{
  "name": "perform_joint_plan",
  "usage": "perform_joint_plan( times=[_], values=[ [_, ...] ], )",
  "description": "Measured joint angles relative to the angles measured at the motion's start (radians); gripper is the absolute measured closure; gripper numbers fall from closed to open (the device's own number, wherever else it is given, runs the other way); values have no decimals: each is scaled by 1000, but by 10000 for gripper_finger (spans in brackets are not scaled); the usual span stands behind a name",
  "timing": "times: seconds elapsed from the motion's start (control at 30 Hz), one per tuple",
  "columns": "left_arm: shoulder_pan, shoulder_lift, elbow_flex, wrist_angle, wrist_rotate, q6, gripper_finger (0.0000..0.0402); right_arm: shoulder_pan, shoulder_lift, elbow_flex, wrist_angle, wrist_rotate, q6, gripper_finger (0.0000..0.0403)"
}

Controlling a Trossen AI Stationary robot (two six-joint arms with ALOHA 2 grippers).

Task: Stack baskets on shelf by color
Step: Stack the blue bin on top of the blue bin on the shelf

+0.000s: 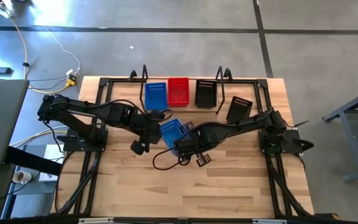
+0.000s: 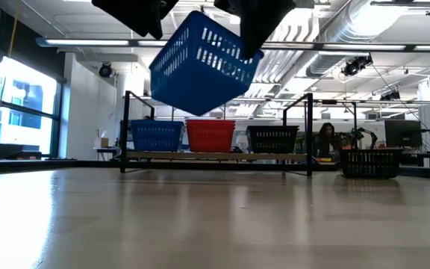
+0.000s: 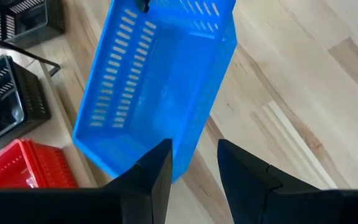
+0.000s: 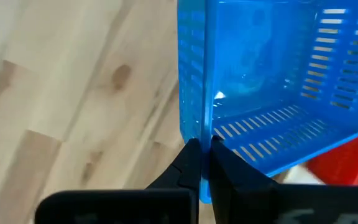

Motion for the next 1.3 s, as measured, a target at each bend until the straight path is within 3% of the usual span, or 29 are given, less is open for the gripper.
perform_joint_plan(
  times=[0.3, 0.53, 0.9, 1.13, 1.3],
  values=[
    [0, 0, 0, -10, 0, 28, 284, 6, -1, 71, 22, 96, -53, 403],
    [0, 0, 0, -12, -30, 28, 287, 0, -2, 106, 14, 80, -53, 403],
    [-1, 1, 0, -22, -33, 98, 394, 0, -1, 91, -2, 49, -23, 403],
    [-1, 1, 0, -48, -61, 166, 398, -1, -1, 90, 14, 48, 74, 396],
    [5, 1, 1, -70, -103, 174, 399, -19, -1, 90, 22, 48, 143, 350]
  ],
)
